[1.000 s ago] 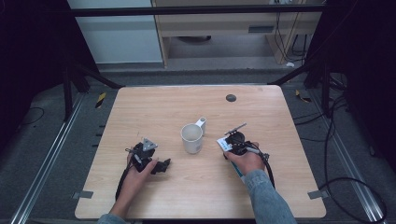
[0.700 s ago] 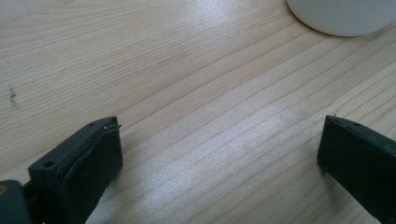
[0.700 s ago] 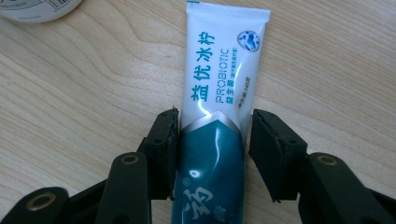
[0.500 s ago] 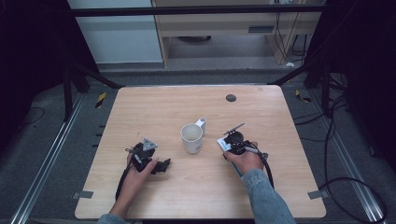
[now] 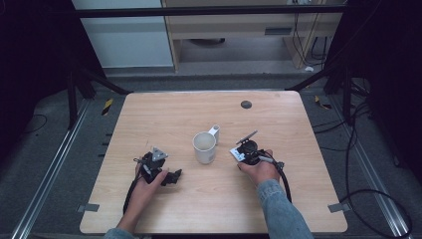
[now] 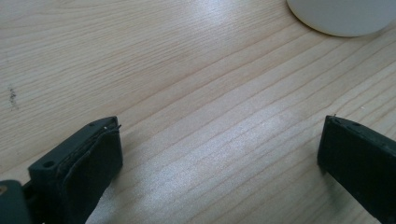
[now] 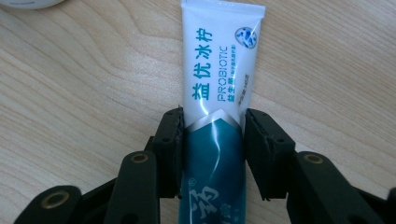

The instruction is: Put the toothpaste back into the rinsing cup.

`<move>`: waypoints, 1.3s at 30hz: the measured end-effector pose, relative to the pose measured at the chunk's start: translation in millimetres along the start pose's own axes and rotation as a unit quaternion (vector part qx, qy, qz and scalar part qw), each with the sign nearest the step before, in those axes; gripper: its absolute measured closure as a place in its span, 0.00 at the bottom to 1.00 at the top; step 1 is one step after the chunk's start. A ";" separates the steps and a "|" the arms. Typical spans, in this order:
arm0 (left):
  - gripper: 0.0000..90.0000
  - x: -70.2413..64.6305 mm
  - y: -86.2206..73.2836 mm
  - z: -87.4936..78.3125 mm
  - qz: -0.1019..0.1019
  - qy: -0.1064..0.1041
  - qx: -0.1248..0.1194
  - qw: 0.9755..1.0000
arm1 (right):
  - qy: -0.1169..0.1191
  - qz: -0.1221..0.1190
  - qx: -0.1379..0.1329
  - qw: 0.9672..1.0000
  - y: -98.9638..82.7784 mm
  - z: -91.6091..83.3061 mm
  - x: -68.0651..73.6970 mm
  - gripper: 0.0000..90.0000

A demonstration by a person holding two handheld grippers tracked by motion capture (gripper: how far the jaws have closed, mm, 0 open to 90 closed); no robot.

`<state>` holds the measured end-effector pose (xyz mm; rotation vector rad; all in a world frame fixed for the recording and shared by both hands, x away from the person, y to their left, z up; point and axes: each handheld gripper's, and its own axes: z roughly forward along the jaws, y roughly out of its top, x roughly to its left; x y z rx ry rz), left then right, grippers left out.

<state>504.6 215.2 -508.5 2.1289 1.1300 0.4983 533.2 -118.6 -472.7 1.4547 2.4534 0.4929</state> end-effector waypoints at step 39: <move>0.00 0.1 0.1 0.2 0.000 -0.001 -0.001 1.000 | 0.005 0.004 0.013 1.000 7.7 -10.0 -5.6 0.86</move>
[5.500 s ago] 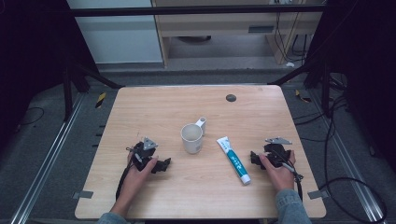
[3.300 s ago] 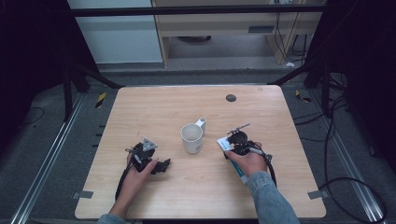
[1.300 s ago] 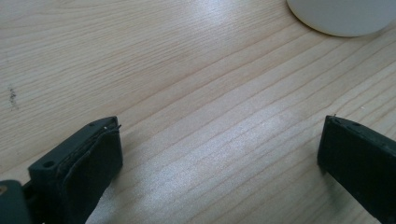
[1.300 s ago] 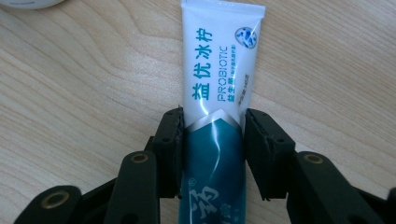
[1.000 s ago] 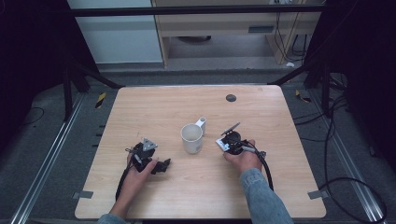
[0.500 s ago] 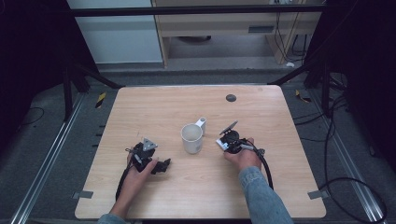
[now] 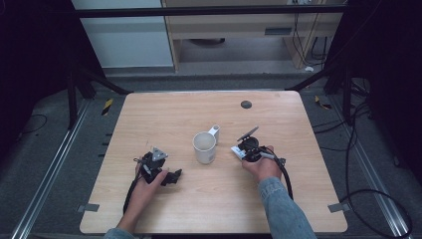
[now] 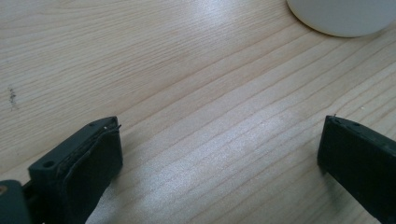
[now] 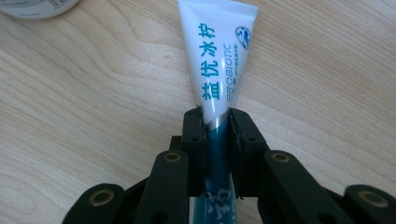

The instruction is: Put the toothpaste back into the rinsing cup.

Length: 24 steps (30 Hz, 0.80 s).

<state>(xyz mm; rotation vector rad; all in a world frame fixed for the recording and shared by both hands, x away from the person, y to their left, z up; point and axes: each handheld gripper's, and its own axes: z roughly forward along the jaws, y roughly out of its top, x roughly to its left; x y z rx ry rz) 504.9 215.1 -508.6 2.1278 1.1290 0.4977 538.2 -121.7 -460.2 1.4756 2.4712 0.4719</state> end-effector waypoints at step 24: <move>0.00 0.0 0.1 0.1 0.000 0.000 0.000 1.000 | 0.048 0.022 -0.084 0.995 0.2 -52.8 -10.8 0.87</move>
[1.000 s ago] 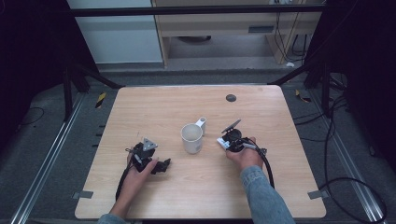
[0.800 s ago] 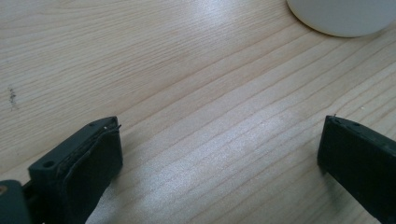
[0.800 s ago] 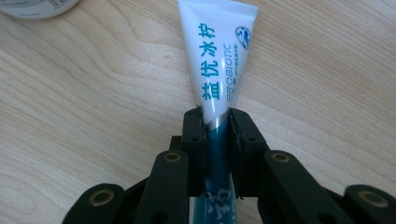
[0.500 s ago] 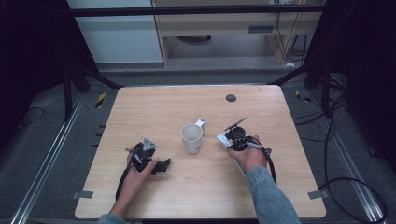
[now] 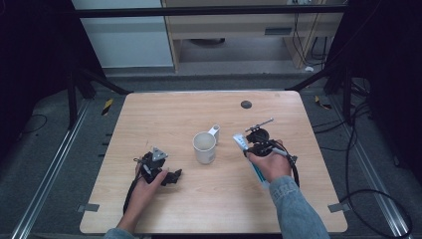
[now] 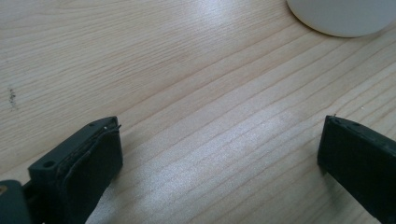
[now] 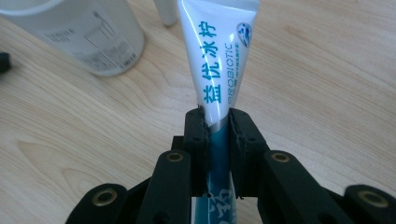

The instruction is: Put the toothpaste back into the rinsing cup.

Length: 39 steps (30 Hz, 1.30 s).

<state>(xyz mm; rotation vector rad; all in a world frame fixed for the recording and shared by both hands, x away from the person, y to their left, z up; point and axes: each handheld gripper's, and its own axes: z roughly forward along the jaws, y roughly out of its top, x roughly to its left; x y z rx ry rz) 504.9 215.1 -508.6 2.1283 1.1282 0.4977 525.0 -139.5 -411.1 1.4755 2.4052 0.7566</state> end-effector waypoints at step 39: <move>0.00 -0.2 0.0 0.1 -0.001 0.000 -0.001 1.000 | 0.046 -0.013 -0.138 0.989 50.9 -53.7 33.3 0.87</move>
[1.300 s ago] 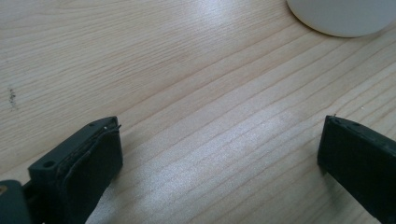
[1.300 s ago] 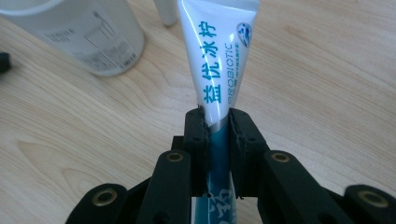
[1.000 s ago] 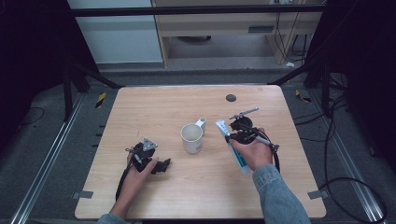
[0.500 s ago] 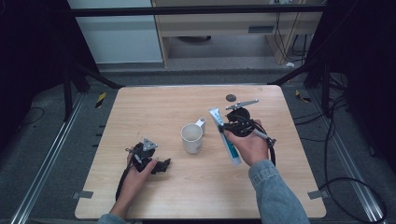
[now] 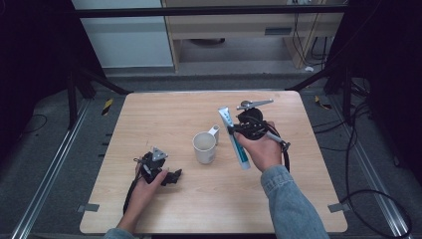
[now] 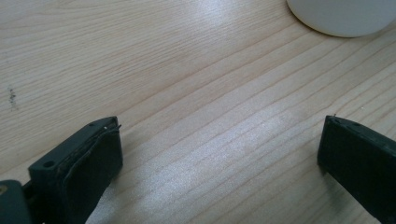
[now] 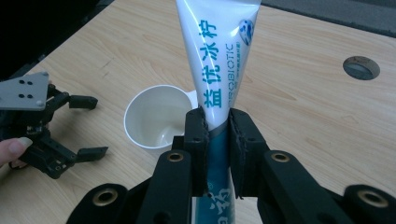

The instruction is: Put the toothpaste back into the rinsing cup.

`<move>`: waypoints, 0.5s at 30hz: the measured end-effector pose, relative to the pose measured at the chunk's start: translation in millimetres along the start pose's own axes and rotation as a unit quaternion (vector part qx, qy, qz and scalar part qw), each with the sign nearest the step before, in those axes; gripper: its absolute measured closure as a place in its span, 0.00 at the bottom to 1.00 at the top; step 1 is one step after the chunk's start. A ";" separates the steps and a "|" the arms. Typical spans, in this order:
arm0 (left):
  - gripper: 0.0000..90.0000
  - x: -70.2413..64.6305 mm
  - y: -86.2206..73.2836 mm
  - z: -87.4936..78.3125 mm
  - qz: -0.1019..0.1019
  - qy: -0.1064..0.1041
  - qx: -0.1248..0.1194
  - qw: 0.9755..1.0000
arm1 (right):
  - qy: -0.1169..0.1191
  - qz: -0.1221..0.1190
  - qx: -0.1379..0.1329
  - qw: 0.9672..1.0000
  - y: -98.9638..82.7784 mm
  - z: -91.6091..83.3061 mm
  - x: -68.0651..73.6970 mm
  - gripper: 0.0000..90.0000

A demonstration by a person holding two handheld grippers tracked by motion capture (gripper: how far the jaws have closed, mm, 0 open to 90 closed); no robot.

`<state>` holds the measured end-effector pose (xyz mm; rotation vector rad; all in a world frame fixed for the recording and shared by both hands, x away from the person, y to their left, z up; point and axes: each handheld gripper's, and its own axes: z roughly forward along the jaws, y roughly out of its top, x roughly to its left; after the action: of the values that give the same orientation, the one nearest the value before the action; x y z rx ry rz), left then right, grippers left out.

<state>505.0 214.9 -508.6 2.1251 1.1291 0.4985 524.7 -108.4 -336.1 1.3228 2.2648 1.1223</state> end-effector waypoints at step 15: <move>0.00 0.1 0.0 0.0 0.001 0.000 0.000 1.000 | 0.007 0.000 -0.016 1.000 7.9 2.9 7.8 0.87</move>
<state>505.0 214.9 -508.6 2.1258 1.1281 0.4990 527.0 -98.3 -331.2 1.3068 2.2470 1.1656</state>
